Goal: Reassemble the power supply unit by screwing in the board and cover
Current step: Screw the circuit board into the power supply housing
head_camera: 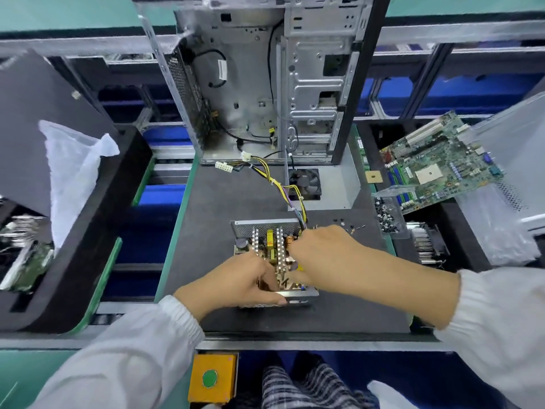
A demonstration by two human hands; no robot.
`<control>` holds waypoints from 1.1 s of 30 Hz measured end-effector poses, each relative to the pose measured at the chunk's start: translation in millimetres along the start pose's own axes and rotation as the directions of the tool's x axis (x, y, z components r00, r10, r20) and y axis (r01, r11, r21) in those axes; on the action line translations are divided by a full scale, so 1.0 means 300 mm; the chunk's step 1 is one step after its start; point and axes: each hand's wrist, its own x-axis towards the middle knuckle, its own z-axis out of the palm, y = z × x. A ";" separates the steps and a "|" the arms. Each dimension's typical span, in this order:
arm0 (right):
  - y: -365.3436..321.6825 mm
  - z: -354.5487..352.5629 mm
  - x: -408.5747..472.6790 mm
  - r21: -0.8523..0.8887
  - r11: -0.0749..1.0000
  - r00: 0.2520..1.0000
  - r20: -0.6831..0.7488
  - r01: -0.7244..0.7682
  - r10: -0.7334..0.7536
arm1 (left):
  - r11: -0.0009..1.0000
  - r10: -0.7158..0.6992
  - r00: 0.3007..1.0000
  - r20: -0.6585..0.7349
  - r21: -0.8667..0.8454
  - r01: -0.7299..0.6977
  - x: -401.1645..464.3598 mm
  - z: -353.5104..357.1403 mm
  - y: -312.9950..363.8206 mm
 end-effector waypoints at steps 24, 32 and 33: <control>0.176 0.152 0.083 0.952 -0.250 0.980 0.194 -0.178 0.042 | 0.853 -0.260 0.965 0.023 -0.463 0.241 -0.008 -0.295 -0.056; 0.180 0.172 0.139 0.859 -0.478 0.968 0.242 -0.184 0.062 | 0.792 -0.276 0.944 0.180 -0.514 0.330 0.066 -0.340 -0.140; 0.172 0.166 0.149 0.858 -0.483 0.965 0.247 -0.175 0.089 | 0.774 -0.246 0.943 0.224 -0.539 0.331 0.077 -0.350 -0.142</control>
